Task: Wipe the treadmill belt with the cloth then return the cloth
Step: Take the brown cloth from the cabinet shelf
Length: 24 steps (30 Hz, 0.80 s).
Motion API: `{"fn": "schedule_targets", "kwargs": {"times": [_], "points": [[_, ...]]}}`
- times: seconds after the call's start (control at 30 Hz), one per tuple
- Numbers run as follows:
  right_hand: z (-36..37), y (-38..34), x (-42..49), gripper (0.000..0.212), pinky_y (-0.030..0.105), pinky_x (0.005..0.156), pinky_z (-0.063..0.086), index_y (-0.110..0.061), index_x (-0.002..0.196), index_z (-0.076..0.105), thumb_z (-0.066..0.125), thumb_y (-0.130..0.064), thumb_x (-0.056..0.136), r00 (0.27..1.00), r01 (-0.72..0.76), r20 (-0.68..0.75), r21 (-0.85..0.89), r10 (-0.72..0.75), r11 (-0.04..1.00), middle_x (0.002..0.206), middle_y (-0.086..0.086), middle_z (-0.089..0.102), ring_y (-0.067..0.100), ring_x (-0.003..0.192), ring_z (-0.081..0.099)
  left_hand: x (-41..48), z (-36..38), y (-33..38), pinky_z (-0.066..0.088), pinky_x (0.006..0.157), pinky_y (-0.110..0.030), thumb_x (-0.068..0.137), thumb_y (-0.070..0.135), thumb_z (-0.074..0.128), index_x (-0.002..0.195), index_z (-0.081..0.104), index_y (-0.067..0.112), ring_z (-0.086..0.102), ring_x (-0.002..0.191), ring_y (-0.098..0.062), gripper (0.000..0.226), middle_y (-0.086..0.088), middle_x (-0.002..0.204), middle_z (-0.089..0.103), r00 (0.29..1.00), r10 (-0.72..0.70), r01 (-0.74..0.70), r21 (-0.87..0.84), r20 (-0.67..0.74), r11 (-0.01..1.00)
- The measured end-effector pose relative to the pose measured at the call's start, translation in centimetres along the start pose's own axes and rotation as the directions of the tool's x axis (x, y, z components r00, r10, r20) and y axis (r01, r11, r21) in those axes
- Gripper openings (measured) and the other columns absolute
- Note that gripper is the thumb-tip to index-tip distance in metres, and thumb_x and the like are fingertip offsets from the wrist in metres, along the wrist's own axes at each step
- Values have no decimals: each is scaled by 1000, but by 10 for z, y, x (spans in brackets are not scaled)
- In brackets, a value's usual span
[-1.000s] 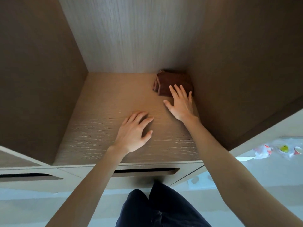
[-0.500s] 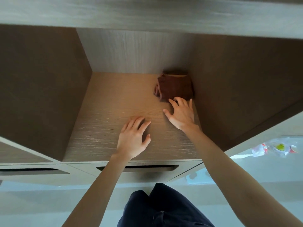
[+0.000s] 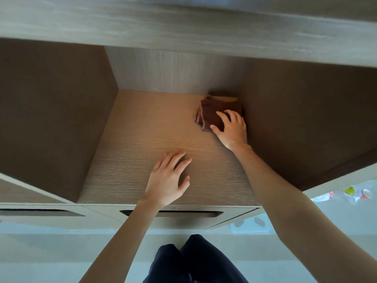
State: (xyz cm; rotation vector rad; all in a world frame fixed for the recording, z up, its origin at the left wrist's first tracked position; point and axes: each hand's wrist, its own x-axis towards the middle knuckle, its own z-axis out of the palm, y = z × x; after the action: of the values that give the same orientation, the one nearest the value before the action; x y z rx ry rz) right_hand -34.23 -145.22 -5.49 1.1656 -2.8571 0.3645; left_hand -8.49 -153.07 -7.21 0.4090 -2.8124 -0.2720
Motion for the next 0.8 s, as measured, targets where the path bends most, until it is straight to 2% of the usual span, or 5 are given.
{"fn": "schedule_targets", "kwargs": {"times": [0.3,0.43,0.63,0.8], "points": [[-3,-15,-78,53,44,116,20,-29,141,43,48,-50,94,1000,25,-5,35,-25,999,150,3,36,26,142,22,-24,-2,8,31,110,-44,88,36,44,125,61,16,45,128,-25,46,-7,134,54,996,-89,89,5,-26,996],[-6,-21,-124,57,49,110,31,-28,136,50,37,-57,88,999,50,-21,62,-48,997,144,4,44,26,138,29,-41,-1,7,31,110,-48,90,33,44,127,60,15,44,130,-25,44,-9,137,53,983,-161,163,12,-88,987],[-15,-32,-191,52,51,94,42,-31,131,52,43,-55,86,999,33,-18,51,-32,998,138,1,49,23,131,34,-54,-4,5,30,109,-50,93,33,39,129,59,13,45,130,-28,46,-10,137,53,980,-162,169,52,-113,984],[-25,-29,-215,49,51,90,42,-31,128,57,42,-57,88,997,77,-41,128,-72,989,137,-3,51,20,128,35,-55,-3,7,30,109,-51,93,33,39,129,58,12,44,131,-28,46,-9,137,53,980,-178,182,40,-86,983]]}}
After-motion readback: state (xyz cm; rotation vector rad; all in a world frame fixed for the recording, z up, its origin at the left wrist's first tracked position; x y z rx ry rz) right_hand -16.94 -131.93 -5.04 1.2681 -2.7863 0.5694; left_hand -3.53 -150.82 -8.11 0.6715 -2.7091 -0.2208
